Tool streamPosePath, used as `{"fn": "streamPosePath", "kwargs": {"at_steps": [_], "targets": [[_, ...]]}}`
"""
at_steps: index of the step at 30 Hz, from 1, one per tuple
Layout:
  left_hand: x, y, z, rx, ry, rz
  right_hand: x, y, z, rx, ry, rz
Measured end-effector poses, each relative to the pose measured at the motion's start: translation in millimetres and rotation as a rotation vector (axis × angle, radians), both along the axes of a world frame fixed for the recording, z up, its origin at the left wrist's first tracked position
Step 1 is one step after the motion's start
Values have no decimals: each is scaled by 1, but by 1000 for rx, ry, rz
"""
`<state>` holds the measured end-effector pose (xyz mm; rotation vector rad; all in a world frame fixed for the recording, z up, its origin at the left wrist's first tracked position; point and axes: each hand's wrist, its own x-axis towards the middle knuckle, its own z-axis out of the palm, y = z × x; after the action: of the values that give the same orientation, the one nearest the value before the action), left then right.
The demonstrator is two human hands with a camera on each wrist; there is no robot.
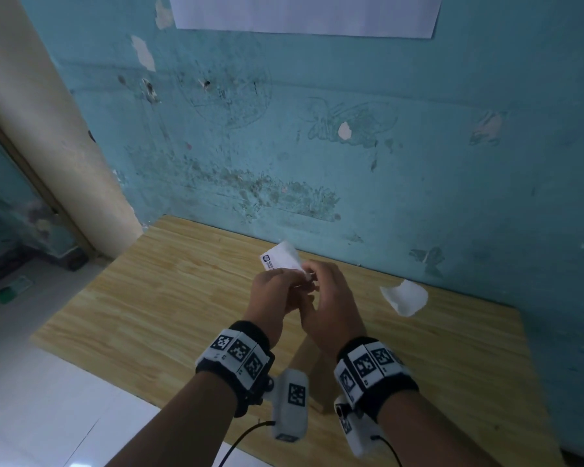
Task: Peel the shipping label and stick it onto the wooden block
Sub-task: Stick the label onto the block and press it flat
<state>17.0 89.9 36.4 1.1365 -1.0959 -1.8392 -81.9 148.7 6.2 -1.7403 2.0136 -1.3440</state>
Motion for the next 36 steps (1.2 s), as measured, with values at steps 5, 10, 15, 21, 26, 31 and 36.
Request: {"fn": "streamPosePath", "kwargs": {"at_steps": [5, 10, 15, 21, 26, 31, 36], "targets": [[4, 2, 0, -36, -3, -112, -4, -2, 2, -64, 3, -40], [5, -1, -3, -33, -32, -156, -9, -1, 2, -94, -66, -156], [8, 3, -10, -111, -201, -72, -19, -3, 5, -105, -177, -372], [16, 5, -22, -335, -588, -31, -36, 0, 3, -63, -283, -501], [17, 3, -25, -271, -456, -142, -40, 1, -10, 25, -296, -517], [20, 3, -35, -365, -572, -260, -46, 3, -32, 157, -304, -512], [19, 13, -48, -407, -690, -373, -43, 10, -48, 312, -342, -523]]}}
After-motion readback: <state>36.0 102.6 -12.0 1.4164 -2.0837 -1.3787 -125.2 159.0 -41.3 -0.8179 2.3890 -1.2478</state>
